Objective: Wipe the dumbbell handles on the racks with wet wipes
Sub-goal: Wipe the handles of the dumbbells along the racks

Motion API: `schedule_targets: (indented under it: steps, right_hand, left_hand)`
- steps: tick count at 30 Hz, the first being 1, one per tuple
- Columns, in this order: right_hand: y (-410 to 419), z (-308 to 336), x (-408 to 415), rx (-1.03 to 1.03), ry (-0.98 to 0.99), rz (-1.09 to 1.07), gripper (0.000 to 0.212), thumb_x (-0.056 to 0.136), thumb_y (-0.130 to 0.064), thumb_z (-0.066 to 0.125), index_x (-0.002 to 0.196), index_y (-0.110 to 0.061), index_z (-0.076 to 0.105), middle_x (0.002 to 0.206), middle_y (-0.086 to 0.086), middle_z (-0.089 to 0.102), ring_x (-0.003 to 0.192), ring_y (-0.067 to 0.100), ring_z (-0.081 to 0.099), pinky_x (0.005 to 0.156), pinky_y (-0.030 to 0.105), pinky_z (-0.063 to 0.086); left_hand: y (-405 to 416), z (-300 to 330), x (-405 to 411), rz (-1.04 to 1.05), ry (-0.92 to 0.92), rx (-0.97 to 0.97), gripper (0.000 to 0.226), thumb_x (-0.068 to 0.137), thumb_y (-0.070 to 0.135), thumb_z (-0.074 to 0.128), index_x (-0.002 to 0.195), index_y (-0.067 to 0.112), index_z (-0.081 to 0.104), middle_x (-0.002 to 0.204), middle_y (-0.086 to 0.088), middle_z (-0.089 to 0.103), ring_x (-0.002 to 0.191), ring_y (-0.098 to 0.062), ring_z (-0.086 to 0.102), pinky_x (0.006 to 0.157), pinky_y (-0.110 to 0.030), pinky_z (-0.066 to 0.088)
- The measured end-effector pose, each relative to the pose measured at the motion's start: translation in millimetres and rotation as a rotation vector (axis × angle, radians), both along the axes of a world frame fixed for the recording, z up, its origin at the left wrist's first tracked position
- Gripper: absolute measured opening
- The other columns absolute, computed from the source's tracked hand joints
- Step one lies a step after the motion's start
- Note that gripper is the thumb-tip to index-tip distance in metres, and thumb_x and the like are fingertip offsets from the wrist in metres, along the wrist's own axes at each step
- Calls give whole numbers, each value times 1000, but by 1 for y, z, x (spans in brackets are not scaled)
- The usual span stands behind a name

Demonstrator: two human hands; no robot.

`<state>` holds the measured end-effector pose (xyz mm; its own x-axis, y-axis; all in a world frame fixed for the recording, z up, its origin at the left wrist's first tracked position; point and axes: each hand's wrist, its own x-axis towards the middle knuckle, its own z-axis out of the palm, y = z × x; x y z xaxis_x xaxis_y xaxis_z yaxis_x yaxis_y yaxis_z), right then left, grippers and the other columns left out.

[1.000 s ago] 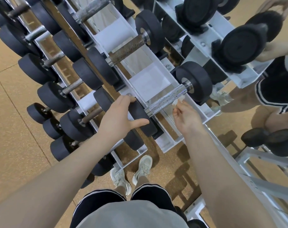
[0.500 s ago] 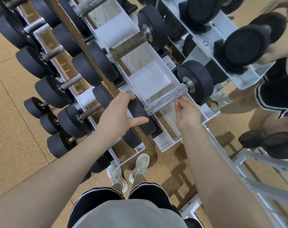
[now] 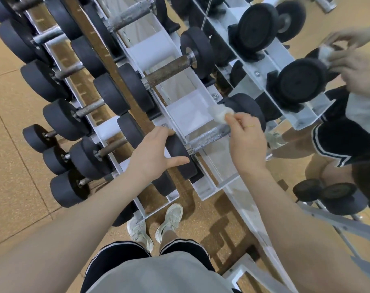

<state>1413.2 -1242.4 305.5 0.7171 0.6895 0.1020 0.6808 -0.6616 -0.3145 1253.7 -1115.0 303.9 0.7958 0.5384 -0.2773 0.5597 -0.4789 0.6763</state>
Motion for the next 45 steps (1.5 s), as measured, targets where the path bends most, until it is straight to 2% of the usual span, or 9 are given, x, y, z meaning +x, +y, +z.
schedule_targets:
  steps: [5, 9, 14, 20, 28, 31, 35, 42, 45]
  right_hand:
    - [26, 0, 1, -392, -108, 93, 40, 90, 3, 39, 129, -1, 45, 129, 18, 46, 118, 32, 40, 91, 34, 38]
    - [28, 1, -15, -419, -17, 298, 40, 82, 10, 42, 118, -4, 53, 122, 12, 47, 114, 28, 41, 76, 31, 38]
    - [28, 2, -26, -446, 93, 443, 32, 91, 1, 40, 121, -5, 51, 118, 11, 45, 107, 28, 44, 78, 32, 37]
    - [31, 12, 5, -472, -80, 152, 28, 87, 6, 40, 111, 1, 53, 121, 17, 41, 106, 31, 44, 69, 30, 30]
    - [35, -10, -36, -333, 291, 413, 30, 85, 3, 46, 107, -6, 64, 110, 9, 48, 93, 28, 54, 74, 30, 43]
    - [31, -2, -13, -247, 198, 186, 22, 89, 1, 41, 107, -2, 54, 104, 8, 47, 83, 24, 44, 69, 31, 34]
    - [33, 4, 8, -328, -39, 60, 28, 86, 8, 37, 110, 0, 50, 120, 16, 41, 103, 29, 42, 67, 29, 28]
    - [39, -3, -2, -263, 208, -125, 34, 85, 10, 45, 111, -3, 62, 124, 14, 45, 102, 31, 54, 77, 32, 42]
    - [39, -10, -26, -269, 259, 4, 37, 84, 7, 44, 112, -7, 62, 121, 11, 48, 99, 29, 56, 75, 29, 43]
  left_hand:
    - [-1, 1, -1, 0, 1, 5, 71, 71, 44, 72, 129, 15, 43, 124, 0, 49, 110, -15, 47, 85, -23, 38]
    - [-1, 0, -1, 3, -19, 5, 70, 71, 43, 72, 129, 15, 44, 122, 0, 50, 109, -14, 47, 85, -21, 36]
    - [-1, -1, 1, 2, 16, 3, 73, 71, 43, 72, 131, 15, 42, 125, 0, 48, 113, -15, 46, 90, -26, 38]
    - [-1, -1, 1, 15, 11, -10, 73, 71, 41, 73, 132, 15, 41, 130, 0, 47, 119, -16, 45, 97, -29, 38]
    - [-3, -1, 2, 20, 15, -2, 74, 71, 41, 73, 132, 16, 41, 129, 1, 47, 117, -15, 47, 94, -25, 38]
    - [-2, 0, 2, 20, 24, -1, 74, 71, 42, 72, 133, 16, 40, 132, 2, 46, 118, -15, 46, 92, -23, 36]
    - [-3, 0, 2, 28, 25, -3, 74, 71, 41, 73, 133, 15, 40, 133, 1, 46, 119, -16, 47, 95, -25, 38]
    - [-4, 1, 2, 24, 28, 1, 75, 70, 40, 73, 132, 14, 40, 132, -1, 47, 118, -19, 48, 99, -32, 42]
    - [-4, 2, 2, 26, 26, 3, 74, 71, 39, 73, 132, 13, 41, 131, -1, 47, 117, -18, 49, 97, -30, 41]
